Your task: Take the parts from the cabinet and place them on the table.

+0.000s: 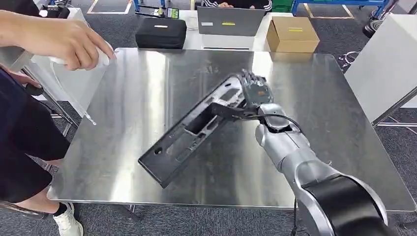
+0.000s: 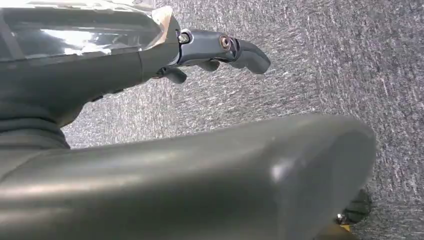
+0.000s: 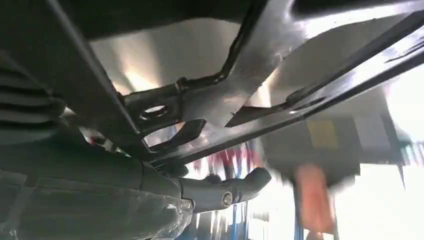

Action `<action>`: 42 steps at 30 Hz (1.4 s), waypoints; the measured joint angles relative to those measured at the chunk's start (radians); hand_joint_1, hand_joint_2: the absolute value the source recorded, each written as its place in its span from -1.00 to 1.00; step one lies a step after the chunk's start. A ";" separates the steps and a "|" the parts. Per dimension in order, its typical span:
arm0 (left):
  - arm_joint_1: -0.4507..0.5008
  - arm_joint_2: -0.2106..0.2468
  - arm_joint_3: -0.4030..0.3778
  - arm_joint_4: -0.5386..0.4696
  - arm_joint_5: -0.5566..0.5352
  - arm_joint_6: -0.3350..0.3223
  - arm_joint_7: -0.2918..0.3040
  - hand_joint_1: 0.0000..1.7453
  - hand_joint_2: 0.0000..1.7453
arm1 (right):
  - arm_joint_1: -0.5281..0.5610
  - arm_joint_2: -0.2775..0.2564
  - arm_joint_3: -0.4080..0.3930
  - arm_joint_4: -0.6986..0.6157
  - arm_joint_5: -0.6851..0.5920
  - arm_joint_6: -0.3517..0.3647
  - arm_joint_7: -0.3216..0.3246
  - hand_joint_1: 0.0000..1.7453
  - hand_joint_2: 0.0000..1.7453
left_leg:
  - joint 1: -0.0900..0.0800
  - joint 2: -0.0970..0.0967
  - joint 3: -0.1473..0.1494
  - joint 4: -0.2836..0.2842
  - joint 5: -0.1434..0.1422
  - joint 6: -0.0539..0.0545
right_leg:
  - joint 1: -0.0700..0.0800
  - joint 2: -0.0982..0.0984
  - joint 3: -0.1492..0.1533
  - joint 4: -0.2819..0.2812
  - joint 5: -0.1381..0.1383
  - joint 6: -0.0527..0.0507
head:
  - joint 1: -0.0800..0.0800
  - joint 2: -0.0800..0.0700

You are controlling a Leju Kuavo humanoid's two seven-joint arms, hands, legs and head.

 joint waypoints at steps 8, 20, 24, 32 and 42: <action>0.002 0.003 0.000 0.000 -0.006 0.006 0.017 -1.00 -1.00 | 0.069 0.001 0.049 0.008 0.072 0.145 0.073 -1.00 -1.00 | 0.000 0.003 0.003 0.000 -0.001 -0.001 | 0.000 0.001 -0.003 0.000 0.000 0.000 | 0.000 0.000; 0.001 0.003 -0.001 0.000 -0.015 0.006 0.018 -1.00 -1.00 | 0.071 -0.003 0.068 0.008 0.072 0.171 0.080 -1.00 -1.00 | 0.000 0.003 0.006 0.000 -0.002 -0.001 | 0.000 0.001 -0.004 0.000 -0.001 -0.001 | 0.000 0.000; 0.001 0.003 -0.001 0.000 -0.016 0.007 0.018 -1.00 -1.00 | 0.072 -0.004 0.068 0.008 0.069 0.157 0.084 -1.00 -1.00 | 0.000 0.003 0.006 0.000 -0.002 -0.001 | 0.000 0.001 -0.004 0.000 -0.001 -0.001 | 0.000 0.000; 0.001 -0.020 -0.001 0.000 -0.014 0.055 0.036 -1.00 -1.00 | 0.078 -0.015 0.083 0.007 0.133 -0.058 0.082 -1.00 -1.00 | 0.000 0.001 0.004 0.000 -0.001 -0.001 | 0.000 0.001 0.002 0.000 -0.001 -0.001 | 0.000 0.000; 0.001 -0.025 -0.001 0.000 -0.011 0.054 0.029 -1.00 -1.00 | 0.042 -0.027 0.094 0.006 0.120 -0.186 0.056 -1.00 -1.00 | 0.000 0.001 0.003 0.000 -0.001 0.000 | 0.000 0.001 0.003 0.000 0.000 -0.001 | 0.000 0.000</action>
